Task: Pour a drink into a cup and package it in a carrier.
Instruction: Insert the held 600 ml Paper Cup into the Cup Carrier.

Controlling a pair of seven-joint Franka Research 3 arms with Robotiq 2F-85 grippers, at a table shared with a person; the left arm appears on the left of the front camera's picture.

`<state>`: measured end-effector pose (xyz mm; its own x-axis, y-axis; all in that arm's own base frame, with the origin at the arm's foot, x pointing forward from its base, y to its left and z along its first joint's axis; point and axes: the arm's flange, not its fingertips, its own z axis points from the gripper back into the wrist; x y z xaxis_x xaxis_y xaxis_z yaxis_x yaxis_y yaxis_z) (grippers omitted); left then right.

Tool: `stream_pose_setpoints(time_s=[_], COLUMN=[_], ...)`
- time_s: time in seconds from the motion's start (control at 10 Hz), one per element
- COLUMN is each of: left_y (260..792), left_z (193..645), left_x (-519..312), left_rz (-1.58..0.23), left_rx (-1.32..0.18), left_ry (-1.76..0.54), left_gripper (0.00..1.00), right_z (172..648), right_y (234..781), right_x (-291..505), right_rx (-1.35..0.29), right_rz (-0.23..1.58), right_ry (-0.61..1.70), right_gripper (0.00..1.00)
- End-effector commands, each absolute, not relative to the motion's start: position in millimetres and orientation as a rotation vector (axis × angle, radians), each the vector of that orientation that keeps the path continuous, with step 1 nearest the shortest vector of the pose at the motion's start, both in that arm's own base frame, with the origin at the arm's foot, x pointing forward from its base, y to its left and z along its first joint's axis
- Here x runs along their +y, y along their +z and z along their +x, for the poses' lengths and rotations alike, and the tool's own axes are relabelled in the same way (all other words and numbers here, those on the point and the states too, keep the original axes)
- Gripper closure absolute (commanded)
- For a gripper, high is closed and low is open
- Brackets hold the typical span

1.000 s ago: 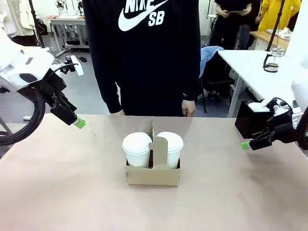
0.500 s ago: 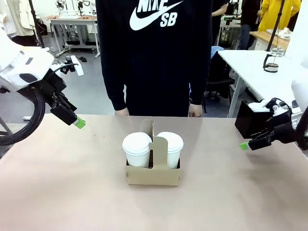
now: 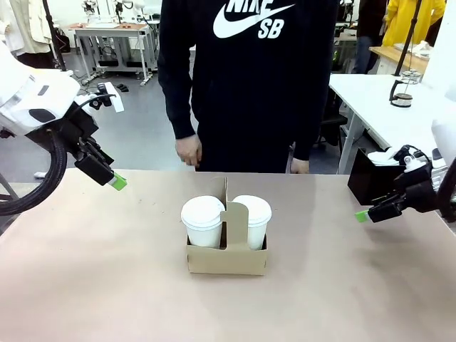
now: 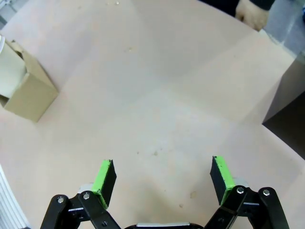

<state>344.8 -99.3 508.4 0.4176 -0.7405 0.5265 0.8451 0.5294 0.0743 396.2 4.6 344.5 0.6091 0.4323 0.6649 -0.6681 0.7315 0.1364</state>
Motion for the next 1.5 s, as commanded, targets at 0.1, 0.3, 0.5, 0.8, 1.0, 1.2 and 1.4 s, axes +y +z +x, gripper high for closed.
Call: stream_pose_setpoints(time_s=[0.1, 0.3, 0.5, 0.8, 1.0, 1.2, 1.4], left_y=[508.6, 508.6, 508.6, 508.6, 508.6, 508.6, 508.6], left_z=[345.1, 345.1, 345.1, 345.1, 345.1, 345.1, 345.1], left_x=[-98.1, -98.1, -98.1, -98.1, -98.1, -98.1, -98.1], left_rz=[-0.216, -0.216, -0.216, -0.216, -0.216, -0.216, -0.216], left_rx=[-0.548, -0.548, -0.548, -0.548, -0.548, -0.548, -0.548], left_ry=[-1.003, -1.003, -1.003, -1.003, -1.003, -1.003, -1.003], left_gripper=[0.0, 0.0, 0.0, 0.0, 0.0, 0.0, 0.0], right_z=[396.3, 396.3, 396.3, 396.3, 396.3, 396.3, 396.3], right_y=[344.0, 344.0, 344.0, 344.0, 344.0, 344.0, 344.0], right_x=[5.4, 5.4, 5.4, 5.4, 5.4, 5.4, 5.4], right_rx=[-0.648, -0.648, -0.648, -0.648, -0.648, -0.648, -0.648], right_rz=[0.388, 0.388, 0.388, 0.388, 0.388, 0.388, 0.388], right_ry=[0.656, 0.656, 0.656, 0.656, 0.656, 0.656, 0.656], right_gripper=[0.0, 0.0, 0.0, 0.0, 0.0, 0.0, 0.0])
